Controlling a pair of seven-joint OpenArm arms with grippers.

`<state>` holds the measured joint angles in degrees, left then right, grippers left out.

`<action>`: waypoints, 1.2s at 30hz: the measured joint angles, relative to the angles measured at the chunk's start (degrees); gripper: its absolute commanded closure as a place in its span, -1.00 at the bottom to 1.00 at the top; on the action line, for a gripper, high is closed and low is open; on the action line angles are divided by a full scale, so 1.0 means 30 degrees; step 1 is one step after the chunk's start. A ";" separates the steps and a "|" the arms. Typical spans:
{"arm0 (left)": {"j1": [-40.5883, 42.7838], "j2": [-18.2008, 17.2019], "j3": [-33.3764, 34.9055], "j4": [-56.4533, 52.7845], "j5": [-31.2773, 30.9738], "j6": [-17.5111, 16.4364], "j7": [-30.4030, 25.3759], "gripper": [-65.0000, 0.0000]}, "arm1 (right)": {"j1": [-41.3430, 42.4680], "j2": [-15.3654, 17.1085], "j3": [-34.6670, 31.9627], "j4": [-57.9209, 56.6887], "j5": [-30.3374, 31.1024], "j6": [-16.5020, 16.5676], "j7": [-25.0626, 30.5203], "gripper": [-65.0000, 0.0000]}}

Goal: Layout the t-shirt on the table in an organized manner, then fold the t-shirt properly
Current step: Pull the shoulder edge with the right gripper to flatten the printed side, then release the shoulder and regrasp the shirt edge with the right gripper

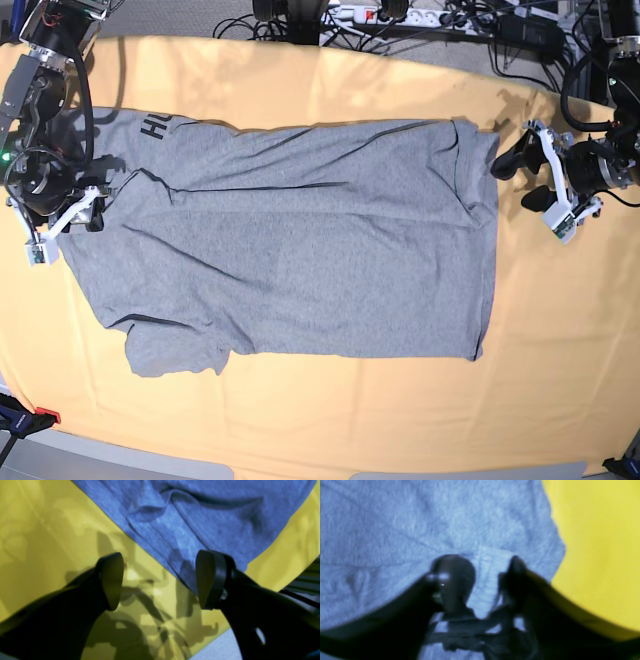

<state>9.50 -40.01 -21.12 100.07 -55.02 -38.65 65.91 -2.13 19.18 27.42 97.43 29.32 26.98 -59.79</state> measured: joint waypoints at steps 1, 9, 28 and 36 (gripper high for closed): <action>-0.0007 -0.0015 0.0000 0.0000 0.0022 -0.0277 0.0015 -0.40 | 0.0044 0.0168 0.0000 0.0000 -0.0007 -0.0015 0.0131 -0.18; -0.0109 -0.1712 0.0000 0.0000 0.0364 -0.0350 -0.0182 -0.40 | 0.1362 0.1953 0.0036 0.0000 0.0459 -0.0561 -0.0102 -0.17; -0.0102 -0.2113 0.0000 0.0000 -0.0503 -0.0357 -0.0189 -0.40 | -0.1974 0.2324 0.0000 0.0000 0.9413 0.4248 -0.6812 1.00; -0.0109 -0.2113 0.0000 0.0000 -0.0648 -0.0357 -0.0189 -0.39 | -0.2127 0.1719 0.0000 0.0000 0.8488 0.4248 -0.3541 1.00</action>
<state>9.17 -46.35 -21.12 100.07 -56.97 -39.72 65.34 -8.51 24.34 27.42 97.43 54.78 39.72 -70.41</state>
